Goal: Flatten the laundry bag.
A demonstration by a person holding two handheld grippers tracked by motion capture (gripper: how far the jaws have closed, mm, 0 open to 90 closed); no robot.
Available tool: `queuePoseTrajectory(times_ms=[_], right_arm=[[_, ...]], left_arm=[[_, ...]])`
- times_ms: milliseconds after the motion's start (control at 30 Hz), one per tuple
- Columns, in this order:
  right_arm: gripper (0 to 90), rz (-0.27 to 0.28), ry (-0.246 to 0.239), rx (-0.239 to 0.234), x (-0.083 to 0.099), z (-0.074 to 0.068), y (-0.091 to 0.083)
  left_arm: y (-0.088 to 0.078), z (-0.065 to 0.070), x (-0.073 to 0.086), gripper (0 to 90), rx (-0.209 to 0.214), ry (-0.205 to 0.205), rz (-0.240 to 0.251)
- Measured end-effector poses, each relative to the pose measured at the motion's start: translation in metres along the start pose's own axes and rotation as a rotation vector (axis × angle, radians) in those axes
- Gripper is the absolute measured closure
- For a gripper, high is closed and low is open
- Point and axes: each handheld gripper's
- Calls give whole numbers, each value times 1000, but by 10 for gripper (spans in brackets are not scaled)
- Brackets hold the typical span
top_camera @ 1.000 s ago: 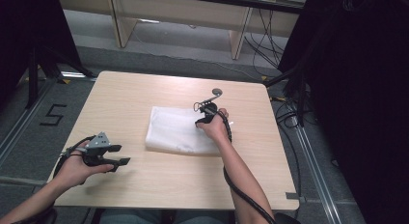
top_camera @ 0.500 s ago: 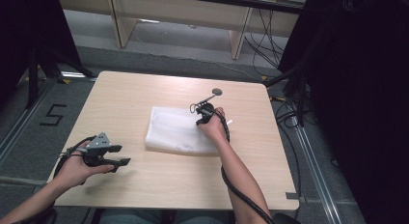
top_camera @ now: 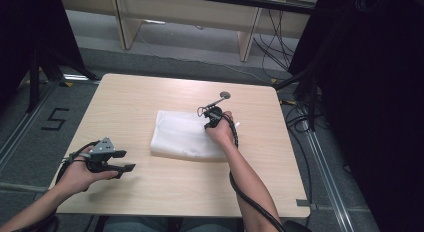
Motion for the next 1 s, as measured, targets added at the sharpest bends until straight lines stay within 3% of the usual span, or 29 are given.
queuePoseTrajectory(times_ms=[133, 167, 533, 700, 933, 1000], right_arm=[[898, 21, -25, 18, 0, 0, -4], [897, 26, -20, 17, 1, -1, -7], [897, 93, -67, 19, 3, -4, -31], [896, 129, -61, -3, 7, -10, -45], [895, 155, -53, 15, 12, -17, -56], [894, 167, -52, -12, 13, -18, -59]], left_arm=[[-1, -1, 0, 352, -3, 15, -13], [0, 0, 0, 352, 1, -2, 1], [0, 0, 0, 352, 0, -1, -1], [1, 0, 0, 352, 0, -2, -4], [0, 0, 0, 352, 2, 0, -14], [0, 0, 0, 352, -2, -1, -11]])
Point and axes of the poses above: each handheld gripper's, and its own axes: y roughly forward along the jaws, x roughly out of its underside, z roughly to its right, and after that the axes turned 12 degrees about -z, right-handed
